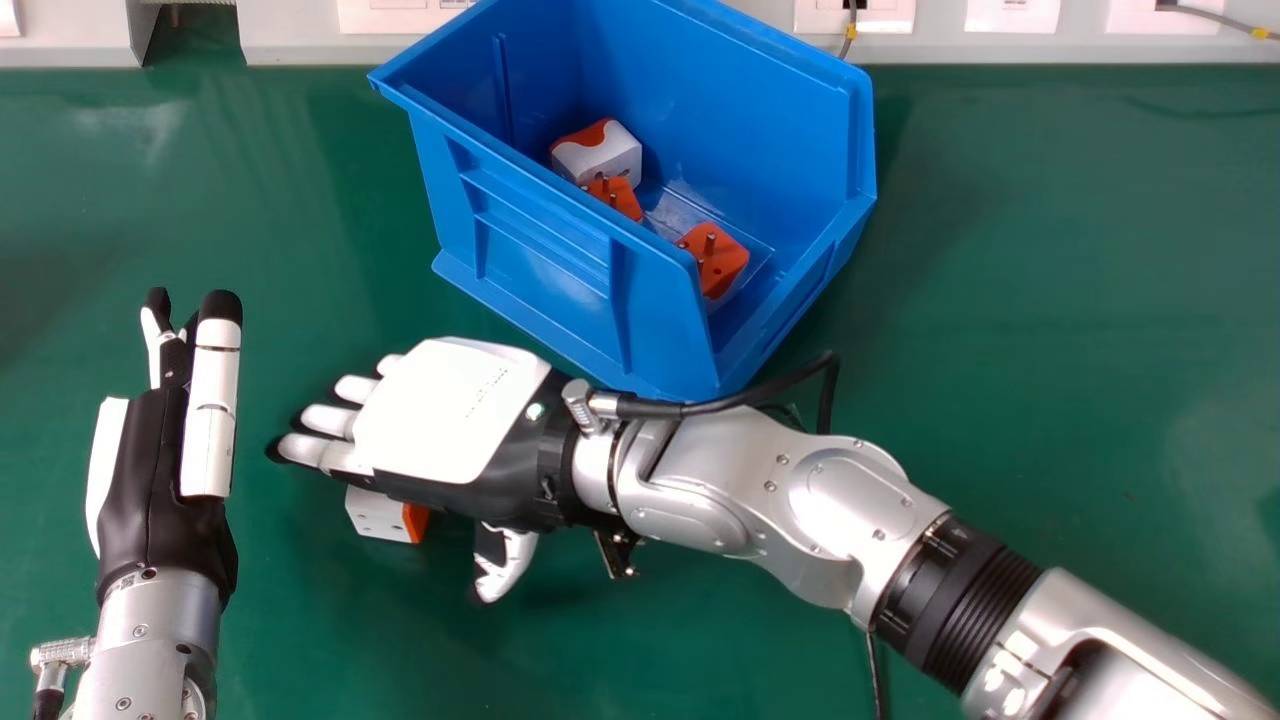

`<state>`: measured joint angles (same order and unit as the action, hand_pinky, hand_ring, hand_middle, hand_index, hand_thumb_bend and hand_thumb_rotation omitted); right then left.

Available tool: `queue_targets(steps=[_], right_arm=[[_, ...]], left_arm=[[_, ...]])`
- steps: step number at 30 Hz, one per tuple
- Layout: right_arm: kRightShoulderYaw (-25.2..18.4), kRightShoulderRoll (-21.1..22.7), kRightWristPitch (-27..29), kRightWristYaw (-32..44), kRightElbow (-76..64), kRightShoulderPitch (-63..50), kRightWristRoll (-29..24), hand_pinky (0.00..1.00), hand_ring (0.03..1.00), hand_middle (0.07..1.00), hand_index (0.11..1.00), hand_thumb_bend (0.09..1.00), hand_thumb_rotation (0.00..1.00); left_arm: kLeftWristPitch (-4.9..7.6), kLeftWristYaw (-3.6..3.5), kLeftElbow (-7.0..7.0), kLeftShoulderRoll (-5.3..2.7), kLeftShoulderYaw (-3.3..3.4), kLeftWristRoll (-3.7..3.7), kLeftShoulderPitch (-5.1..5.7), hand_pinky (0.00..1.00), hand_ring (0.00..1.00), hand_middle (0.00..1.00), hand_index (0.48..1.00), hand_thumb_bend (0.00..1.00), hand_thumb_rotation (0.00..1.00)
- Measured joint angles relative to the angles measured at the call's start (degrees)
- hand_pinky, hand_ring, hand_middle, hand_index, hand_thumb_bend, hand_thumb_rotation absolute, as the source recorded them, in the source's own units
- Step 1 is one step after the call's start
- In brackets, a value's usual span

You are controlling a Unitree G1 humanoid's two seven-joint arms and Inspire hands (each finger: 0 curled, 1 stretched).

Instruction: Pick all objects and put in blue box

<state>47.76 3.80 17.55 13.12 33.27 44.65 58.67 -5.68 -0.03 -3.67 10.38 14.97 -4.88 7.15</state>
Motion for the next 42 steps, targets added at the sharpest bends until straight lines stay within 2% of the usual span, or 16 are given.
queue_targets(steps=[6,13,18,26,29,37,39,42], right_arm=[[0.60,-0.31,-0.62,-1.27,1.57,1.68,0.94,1.00,1.000,1.000,0.991,0.489,0.01],[3.07,-1.17,-0.61,-2.87,3.01,3.83,4.25,1.00,1.000,1.000,0.985,0.517,0.03],[4.99,-1.18,-0.10,-5.00,4.44,5.75,6.80,1.00,1.000,1.000,0.972,0.557,0.13],[6.92,-1.19,1.60,-8.25,6.41,8.63,9.16,1.00,1.000,1.000,0.967,0.581,0.18],[7.37,-1.24,1.73,-9.80,7.10,8.93,9.56,1.00,1.000,1.000,0.962,0.586,0.18],[8.84,-2.23,1.79,-12.78,9.85,9.80,11.51,1.00,1.000,0.999,0.916,0.626,0.21],[8.84,-2.63,1.86,-13.30,10.61,10.02,11.50,1.00,1.000,0.997,0.895,0.629,0.21],[8.88,-3.67,1.97,-14.01,12.72,10.75,11.49,1.00,1.000,0.994,0.868,0.637,0.20]], left_arm=[[-0.02,0.07,0.04,-0.13,0.00,0.00,-0.18,1.00,1.00,1.00,1.000,0.48,1.00],[-0.42,0.24,-0.38,-0.44,-0.07,0.05,-0.16,1.00,1.00,1.00,1.000,0.47,1.00],[-1.07,0.45,-1.37,-0.63,-0.26,0.31,-0.15,1.00,1.00,1.00,1.000,0.47,1.00],[-1.40,0.63,-1.78,-0.68,-0.32,0.56,-0.13,1.00,1.00,1.00,1.000,0.47,1.00],[-1.40,1.02,-2.03,-0.75,-0.36,0.73,-0.13,1.00,1.00,1.00,1.000,0.47,1.00],[-1.40,2.36,-2.29,-1.33,-0.86,2.05,0.05,1.00,1.00,1.00,1.000,0.47,1.00],[-1.40,2.71,-2.47,-1.65,-1.01,2.12,0.10,1.00,1.00,1.00,1.000,0.47,1.00],[-1.41,2.75,-2.58,-2.12,-1.08,2.11,0.11,1.00,1.00,1.00,1.000,0.47,1.00]])
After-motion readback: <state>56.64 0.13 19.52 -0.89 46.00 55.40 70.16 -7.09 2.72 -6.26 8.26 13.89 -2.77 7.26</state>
